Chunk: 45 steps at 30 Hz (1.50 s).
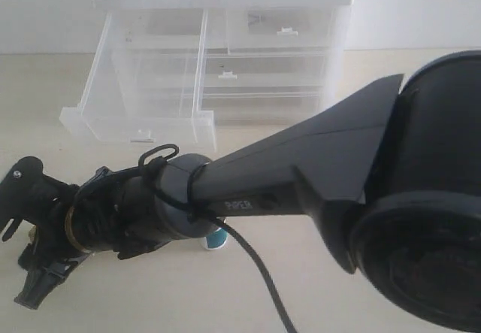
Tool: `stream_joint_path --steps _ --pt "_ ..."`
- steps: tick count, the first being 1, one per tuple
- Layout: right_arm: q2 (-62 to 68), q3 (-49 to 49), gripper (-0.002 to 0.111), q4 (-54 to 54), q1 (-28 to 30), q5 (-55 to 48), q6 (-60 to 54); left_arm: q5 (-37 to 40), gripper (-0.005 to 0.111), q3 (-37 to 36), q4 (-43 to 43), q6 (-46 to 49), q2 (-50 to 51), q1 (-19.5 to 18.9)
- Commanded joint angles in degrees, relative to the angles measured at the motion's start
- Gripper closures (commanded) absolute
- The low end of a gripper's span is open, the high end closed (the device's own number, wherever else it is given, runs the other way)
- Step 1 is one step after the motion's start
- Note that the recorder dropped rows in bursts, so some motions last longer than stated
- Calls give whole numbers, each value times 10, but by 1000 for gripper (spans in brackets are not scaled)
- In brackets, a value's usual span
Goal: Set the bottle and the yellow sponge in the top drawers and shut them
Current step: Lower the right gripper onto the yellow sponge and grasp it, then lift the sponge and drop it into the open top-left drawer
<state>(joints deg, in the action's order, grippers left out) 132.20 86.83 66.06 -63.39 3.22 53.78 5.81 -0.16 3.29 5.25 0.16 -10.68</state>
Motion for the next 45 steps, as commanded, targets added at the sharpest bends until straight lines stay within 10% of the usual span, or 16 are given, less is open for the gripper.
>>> stream_joint_path --steps 1,14,22,30,41,43,45 --pt "4 5 107 -5 6 -23 23 -4 103 2 4 -5 -2 -1" --pt "-429 -299 106 -7 -34 -111 37 -6 103 2 4 -5 -2 -1" --pt "-406 -193 106 13 128 -3 32 -6 103 2 4 -5 -2 -1" --pt "-252 -81 105 5 155 -61 29 -6 103 2 4 -5 -2 -1" --pt "-240 -71 32 -22 153 -86 37 -6 103 2 4 -5 -2 -1" --pt "-264 -77 32 -27 147 -91 30 -6 103 2 4 -5 -2 -1" --pt "-320 -119 60 -27 119 -98 -4 -6 103 2 4 -5 -2 -1"
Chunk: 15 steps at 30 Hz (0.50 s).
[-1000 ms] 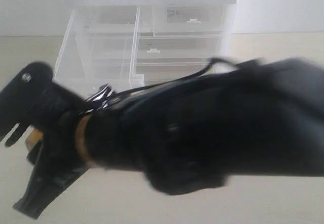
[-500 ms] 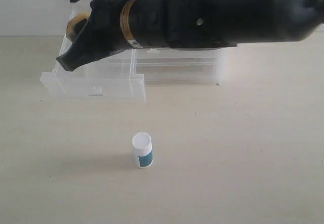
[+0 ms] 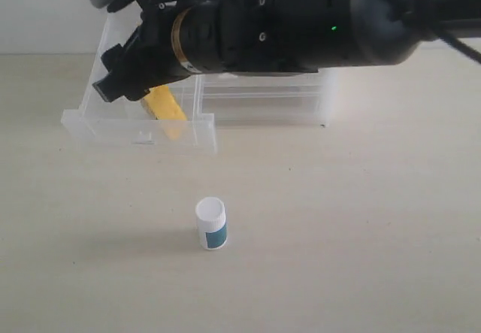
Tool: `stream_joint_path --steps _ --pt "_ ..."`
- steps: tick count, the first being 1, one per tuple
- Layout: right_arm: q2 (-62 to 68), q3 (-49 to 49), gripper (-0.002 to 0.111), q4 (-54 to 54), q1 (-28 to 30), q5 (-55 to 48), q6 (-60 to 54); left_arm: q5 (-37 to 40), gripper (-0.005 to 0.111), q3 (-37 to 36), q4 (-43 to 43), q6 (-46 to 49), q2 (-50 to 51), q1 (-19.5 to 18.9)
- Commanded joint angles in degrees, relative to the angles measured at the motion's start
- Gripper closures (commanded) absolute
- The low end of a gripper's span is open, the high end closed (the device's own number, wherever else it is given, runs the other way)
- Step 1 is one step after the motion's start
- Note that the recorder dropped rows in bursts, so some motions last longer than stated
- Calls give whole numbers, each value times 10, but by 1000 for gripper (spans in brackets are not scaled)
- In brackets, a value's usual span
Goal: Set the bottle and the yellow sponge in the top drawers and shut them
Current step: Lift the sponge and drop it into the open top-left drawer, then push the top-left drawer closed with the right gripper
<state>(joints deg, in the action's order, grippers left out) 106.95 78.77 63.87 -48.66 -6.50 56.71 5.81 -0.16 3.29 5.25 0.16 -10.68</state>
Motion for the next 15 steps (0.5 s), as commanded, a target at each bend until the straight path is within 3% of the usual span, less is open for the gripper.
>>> stream_joint_path --steps 1,2,3,7,11,15 --pt "-86 -56 74 -5 -42 8 -44 -6 103 2 4 -5 -2 -1" --pt "-101 -79 95 -5 -59 21 -58 -6 103 2 4 -5 -2 -1" --pt "-116 -121 105 -1 -89 31 -78 -6 103 2 4 -5 -2 -1" --pt "-78 -158 104 6 -117 -36 -102 -6 103 2 4 -5 -2 -1" --pt "-32 -116 104 61 -101 -133 -96 -6 103 2 4 -5 -2 -1" --pt "-33 -93 104 61 -85 -137 -98 -6 103 2 4 -5 -2 -1"
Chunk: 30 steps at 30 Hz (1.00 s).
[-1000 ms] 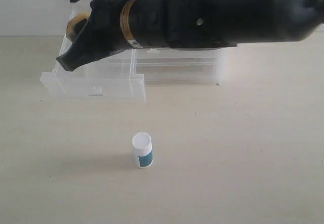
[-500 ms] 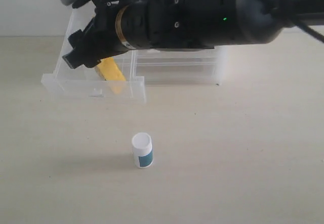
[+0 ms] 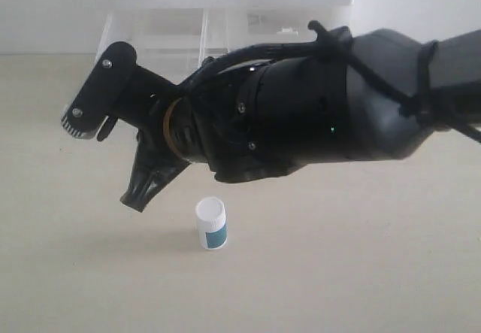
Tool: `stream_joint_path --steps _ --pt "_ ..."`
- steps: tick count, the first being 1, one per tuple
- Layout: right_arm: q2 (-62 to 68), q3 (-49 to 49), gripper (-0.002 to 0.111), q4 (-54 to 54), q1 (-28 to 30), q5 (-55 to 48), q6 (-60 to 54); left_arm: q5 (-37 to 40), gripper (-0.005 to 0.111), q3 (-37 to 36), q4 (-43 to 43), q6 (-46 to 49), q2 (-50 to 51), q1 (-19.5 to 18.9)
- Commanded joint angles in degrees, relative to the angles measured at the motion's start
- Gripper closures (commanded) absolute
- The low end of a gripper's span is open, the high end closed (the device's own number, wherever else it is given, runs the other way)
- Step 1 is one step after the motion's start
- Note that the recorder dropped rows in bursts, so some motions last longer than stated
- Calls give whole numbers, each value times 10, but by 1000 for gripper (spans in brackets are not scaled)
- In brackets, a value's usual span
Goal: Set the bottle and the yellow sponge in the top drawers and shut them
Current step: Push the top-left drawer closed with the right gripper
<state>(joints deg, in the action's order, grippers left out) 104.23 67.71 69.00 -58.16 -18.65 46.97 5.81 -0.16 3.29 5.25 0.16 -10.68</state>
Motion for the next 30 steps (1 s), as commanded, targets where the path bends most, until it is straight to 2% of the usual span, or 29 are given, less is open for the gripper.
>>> stream_joint_path --steps 1,5,10,17,23,27,30 --pt "-7 23 104 14 10 -25 -2 -6 103 2 4 -5 -2 -1" --pt "-7 40 104 44 20 -42 -1 -6 103 2 4 -5 -2 -1" --pt "6 74 104 47 63 -21 15 -6 103 2 4 -5 -2 -1" --pt "71 153 104 51 116 70 34 -6 103 2 4 -5 -2 -1" --pt "137 243 104 48 160 48 62 -6 103 2 4 -5 -2 -1" --pt "133 249 104 34 177 21 183 -6 103 2 4 -5 -2 -1" --pt "113 232 106 16 176 -7 159 -6 103 2 4 -5 -2 -1"
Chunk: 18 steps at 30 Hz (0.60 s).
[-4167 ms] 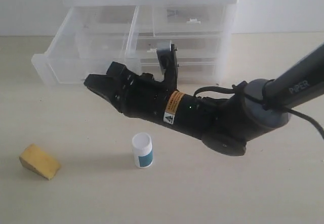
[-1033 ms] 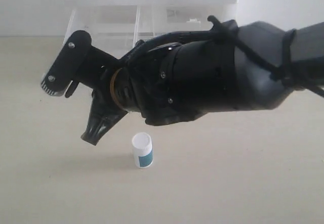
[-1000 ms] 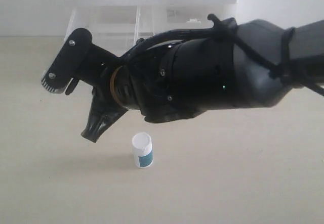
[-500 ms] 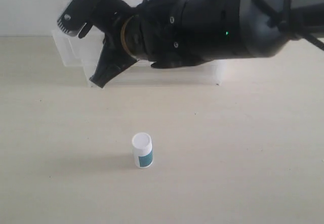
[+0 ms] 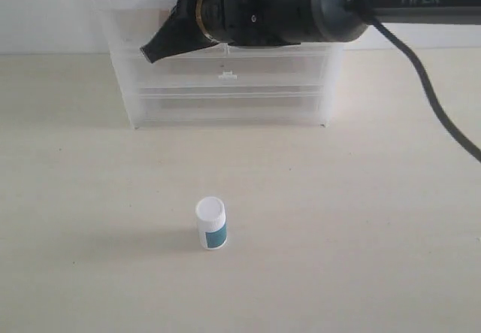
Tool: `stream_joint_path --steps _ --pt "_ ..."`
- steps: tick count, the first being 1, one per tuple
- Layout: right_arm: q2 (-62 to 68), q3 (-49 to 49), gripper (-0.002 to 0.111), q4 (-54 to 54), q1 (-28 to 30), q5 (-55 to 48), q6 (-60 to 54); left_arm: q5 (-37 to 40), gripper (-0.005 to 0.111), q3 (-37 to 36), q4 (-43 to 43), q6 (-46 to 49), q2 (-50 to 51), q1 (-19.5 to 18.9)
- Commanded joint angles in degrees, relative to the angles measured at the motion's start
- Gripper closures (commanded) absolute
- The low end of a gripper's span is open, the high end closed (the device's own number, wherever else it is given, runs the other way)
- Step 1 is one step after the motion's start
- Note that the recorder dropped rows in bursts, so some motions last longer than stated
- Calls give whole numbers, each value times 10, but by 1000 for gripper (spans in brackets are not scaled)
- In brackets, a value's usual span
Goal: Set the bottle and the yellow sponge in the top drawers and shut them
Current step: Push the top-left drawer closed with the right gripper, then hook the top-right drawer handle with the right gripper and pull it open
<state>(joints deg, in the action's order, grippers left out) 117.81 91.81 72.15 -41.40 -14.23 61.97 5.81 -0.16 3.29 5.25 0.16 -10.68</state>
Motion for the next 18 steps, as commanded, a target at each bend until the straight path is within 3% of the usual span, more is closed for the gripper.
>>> stream_joint_path --steps 1,6,9,11,14,17,18 --pt "-41 -31 109 -16 8 -36 -1 -6 103 2 4 -5 -2 -1" --pt "-160 -152 109 -3 32 30 7 -6 103 2 4 -5 -2 -1" --pt "-227 -243 109 -4 106 132 67 -6 103 2 4 -5 -2 -1" --pt "-247 -291 109 -37 181 254 132 -6 103 2 4 -5 -2 -1" --pt "-232 -377 109 -224 296 522 119 -6 103 2 4 -5 -2 -1" --pt "-180 -461 109 -371 329 720 112 -6 103 2 4 -5 -2 -1" --pt "-166 -472 109 -389 329 742 117 -6 103 2 4 -5 -2 -1"
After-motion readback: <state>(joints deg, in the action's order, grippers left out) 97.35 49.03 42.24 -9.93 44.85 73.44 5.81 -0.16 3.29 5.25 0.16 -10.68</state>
